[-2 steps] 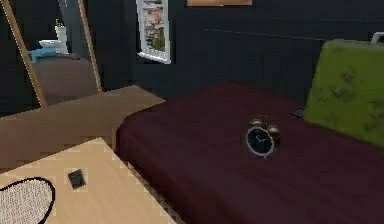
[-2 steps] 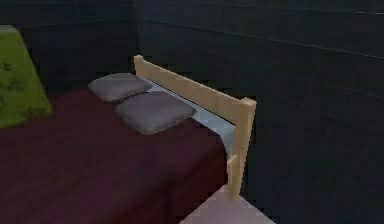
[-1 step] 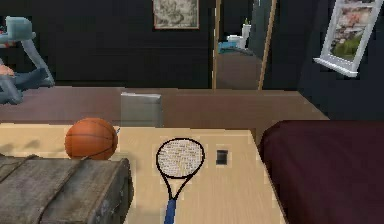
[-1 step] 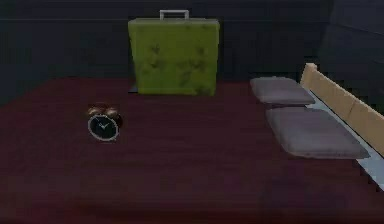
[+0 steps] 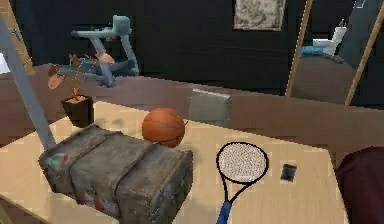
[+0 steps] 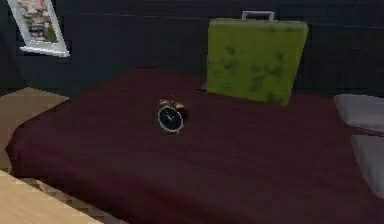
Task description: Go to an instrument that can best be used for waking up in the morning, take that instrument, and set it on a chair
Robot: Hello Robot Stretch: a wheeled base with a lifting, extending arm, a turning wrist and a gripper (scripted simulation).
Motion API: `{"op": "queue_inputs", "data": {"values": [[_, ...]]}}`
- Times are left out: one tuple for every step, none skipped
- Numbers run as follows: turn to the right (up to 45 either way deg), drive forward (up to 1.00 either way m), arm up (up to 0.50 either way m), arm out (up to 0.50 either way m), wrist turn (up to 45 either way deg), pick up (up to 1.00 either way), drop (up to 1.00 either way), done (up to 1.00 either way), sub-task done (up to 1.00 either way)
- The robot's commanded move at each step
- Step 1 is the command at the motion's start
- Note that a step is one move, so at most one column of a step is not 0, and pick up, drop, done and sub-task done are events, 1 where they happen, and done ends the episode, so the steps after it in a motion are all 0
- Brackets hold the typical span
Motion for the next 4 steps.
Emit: {"op": "queue_inputs", "data": {"values": [[45.0, 0.00, 0.00, 0.00, 0.0, 0.00, 0.00, 0.00, 0.00], [45.0, 0.00, 0.00, 0.00, 0.0, 0.00, 0.00, 0.00, 0.00], [45.0, 0.00, 0.00, 0.00, 0.0, 0.00, 0.00, 0.00, 0.00], [3.0, 0.00, 0.00, 0.00, 0.0, 0.00, 0.00, 0.00, 0.00]]}}
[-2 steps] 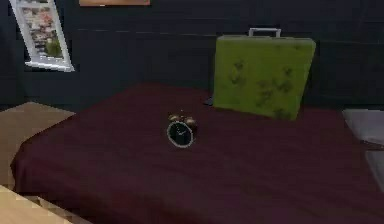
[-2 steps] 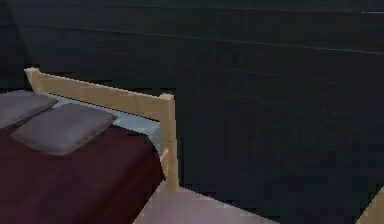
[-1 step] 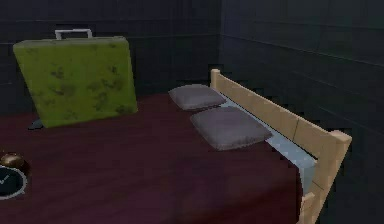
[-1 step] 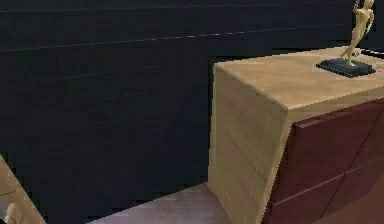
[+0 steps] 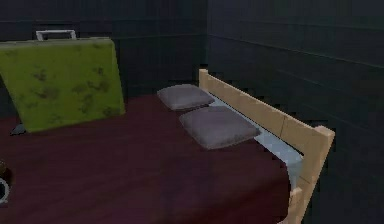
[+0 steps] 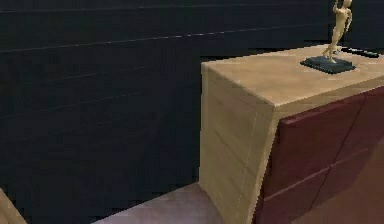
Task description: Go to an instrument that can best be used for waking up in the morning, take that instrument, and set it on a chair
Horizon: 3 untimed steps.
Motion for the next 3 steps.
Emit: {"op": "queue_inputs", "data": {"values": [[0.0, 0.20, 0.00, 0.00, 0.0, 0.00, 0.00, 0.00, 0.00], [-45.0, 0.00, 0.00, 0.00, 0.0, 0.00, 0.00, 0.00, 0.00], [-45.0, 0.00, 0.00, 0.00, 0.0, 0.00, 0.00, 0.00, 0.00]]}}
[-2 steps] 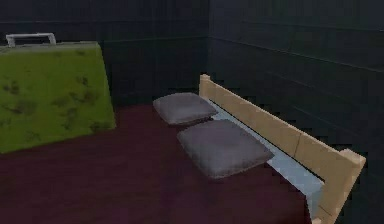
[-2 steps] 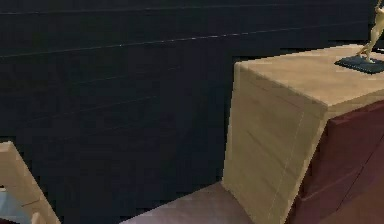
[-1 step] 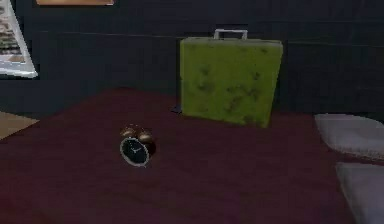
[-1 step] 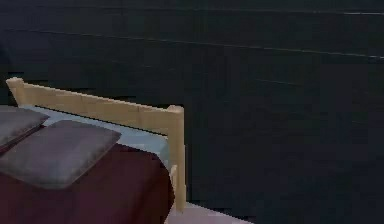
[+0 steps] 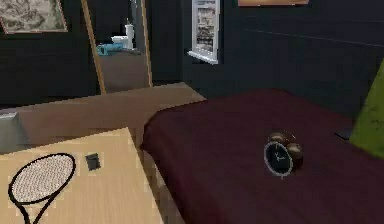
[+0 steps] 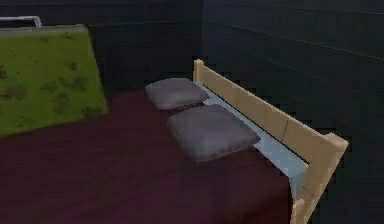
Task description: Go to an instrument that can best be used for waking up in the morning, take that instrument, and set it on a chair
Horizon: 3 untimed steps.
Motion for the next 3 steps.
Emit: {"op": "queue_inputs", "data": {"values": [[-45.0, 0.00, 0.00, 0.00, 0.0, 0.00, 0.00, 0.00, 0.00], [-18.0, 0.00, 0.00, 0.00, 0.0, 0.00, 0.00, 0.00, 0.00], [0.0, 0.00, 0.50, 0.00, 0.0, 0.00, 0.00, 0.00, 0.00]]}}
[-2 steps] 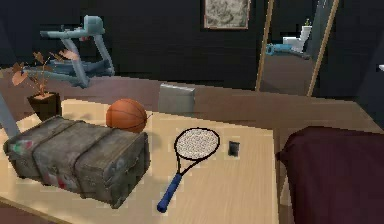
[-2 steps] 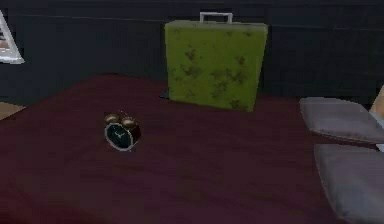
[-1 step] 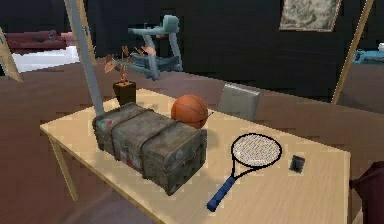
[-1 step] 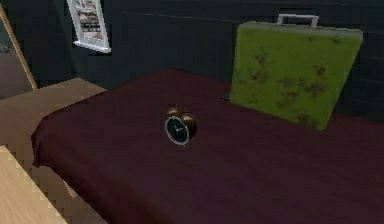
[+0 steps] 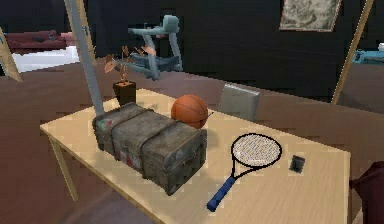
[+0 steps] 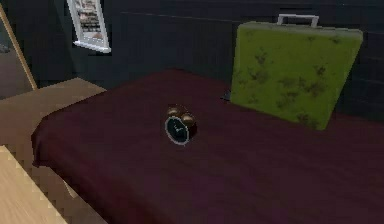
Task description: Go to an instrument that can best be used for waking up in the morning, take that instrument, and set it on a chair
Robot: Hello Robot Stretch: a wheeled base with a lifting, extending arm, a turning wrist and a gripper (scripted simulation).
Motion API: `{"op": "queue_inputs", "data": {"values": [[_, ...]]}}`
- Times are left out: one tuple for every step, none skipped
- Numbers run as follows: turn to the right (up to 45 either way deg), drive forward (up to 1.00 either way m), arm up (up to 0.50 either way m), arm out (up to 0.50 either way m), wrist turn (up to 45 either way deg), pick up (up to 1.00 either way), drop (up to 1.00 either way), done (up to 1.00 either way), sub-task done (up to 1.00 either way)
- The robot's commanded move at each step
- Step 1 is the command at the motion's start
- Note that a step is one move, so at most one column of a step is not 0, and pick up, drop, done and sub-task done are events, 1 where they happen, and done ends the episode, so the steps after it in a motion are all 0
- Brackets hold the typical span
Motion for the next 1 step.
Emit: {"op": "queue_inputs", "data": {"values": [[0.0, 0.00, 0.38, 0.00, 0.0, 0.00, 0.00, 0.00, 0.00]]}}
